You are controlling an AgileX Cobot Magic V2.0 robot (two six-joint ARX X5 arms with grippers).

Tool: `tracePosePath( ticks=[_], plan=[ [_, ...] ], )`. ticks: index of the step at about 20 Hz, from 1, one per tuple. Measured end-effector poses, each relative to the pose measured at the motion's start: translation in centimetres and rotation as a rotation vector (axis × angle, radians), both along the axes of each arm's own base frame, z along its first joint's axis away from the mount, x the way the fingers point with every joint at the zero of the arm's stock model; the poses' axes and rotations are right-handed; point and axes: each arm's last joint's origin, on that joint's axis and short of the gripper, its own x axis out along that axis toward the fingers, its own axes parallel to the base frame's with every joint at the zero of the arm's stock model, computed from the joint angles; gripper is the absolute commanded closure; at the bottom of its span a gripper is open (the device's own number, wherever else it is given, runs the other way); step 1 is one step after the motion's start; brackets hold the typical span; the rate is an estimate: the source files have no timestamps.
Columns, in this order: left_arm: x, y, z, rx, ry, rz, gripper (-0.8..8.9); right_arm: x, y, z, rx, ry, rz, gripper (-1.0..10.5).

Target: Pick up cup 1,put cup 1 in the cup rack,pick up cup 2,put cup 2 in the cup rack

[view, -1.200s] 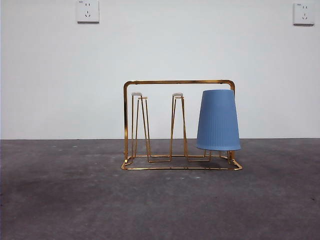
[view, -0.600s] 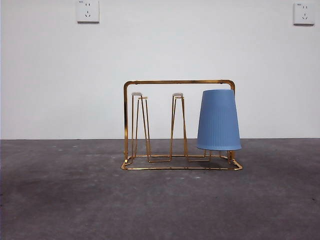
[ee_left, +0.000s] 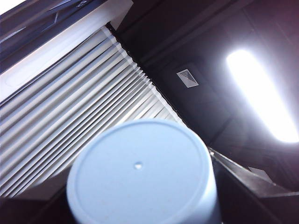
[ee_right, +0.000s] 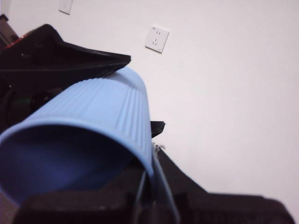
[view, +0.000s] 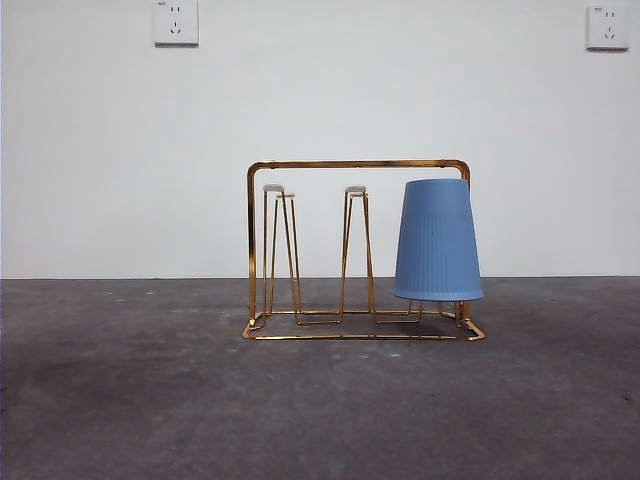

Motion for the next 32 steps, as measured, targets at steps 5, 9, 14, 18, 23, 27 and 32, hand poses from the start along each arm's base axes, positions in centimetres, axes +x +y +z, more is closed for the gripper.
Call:
tracePosePath(
  ticks=[5, 9, 14, 18, 23, 27, 32],
  plan=[
    [0.5, 0.2, -0.2, 0.029, -0.030, 0.002, 8.20, 0.4, 0.3, -0.5, -0.022, 0.051, -0.007, 7.8],
    [2.1, 1.3, -0.5, 0.090, -0.037, 0.052, 8.19, 0.4, 0.1, -1.4, -0.057, 0.133, -0.076, 7.4],
    [2.8, 5.3, 1.1, 0.277, -0.060, 0.244, 8.19, -1.0, -1.5, -2.6, -0.076, 0.242, -0.123, 7.5],
    [0.9, 8.9, 1.9, 0.561, -0.094, 0.588, 8.20, -1.6, -2.1, -3.2, -0.074, 0.301, -0.131, 7.5],
    [-0.9, 11.1, 1.6, 0.951, -0.224, 1.061, 8.20, -1.7, -2.2, -3.5, -0.076, 0.343, -0.138, 7.6],
    [-0.6, 10.8, 1.2, 1.040, -0.269, 1.171, 8.20, -1.7, -2.2, -3.5, -0.062, 0.348, -0.140, 7.6],
    [0.5, 10.0, 0.0, 1.057, -0.292, 1.243, 8.20, -1.8, -2.3, -3.7, -0.070, 0.368, -0.143, 7.6]
  ],
)
